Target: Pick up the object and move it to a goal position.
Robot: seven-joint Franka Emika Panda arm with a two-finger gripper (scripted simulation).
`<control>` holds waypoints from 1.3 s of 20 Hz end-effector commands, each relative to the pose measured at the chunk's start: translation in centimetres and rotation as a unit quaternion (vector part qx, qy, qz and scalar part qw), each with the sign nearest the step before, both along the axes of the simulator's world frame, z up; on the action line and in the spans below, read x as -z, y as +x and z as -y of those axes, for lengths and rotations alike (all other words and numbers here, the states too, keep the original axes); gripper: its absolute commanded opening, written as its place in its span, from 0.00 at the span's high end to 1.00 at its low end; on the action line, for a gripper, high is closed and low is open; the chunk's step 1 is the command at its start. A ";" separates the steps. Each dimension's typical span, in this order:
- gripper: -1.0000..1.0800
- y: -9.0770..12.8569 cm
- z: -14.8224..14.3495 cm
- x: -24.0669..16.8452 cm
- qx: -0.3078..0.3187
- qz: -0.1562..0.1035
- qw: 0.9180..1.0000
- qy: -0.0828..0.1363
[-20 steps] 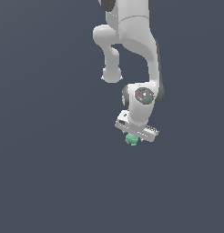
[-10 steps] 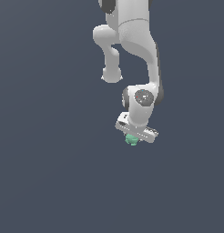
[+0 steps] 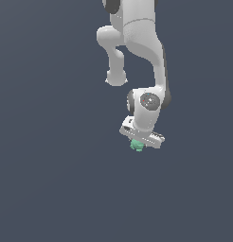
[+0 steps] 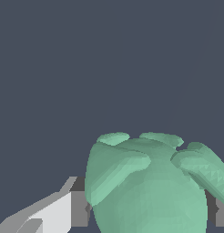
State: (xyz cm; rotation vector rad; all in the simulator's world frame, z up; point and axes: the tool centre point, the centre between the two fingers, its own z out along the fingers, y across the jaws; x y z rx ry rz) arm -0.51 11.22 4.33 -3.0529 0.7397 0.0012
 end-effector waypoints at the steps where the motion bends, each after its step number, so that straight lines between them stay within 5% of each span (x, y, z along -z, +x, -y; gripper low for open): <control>1: 1.00 0.4 0.1 -0.5 0.000 0.000 1.000 0.000; 26: 1.00 10.4 2.2 -12.9 0.000 0.000 1.000 0.000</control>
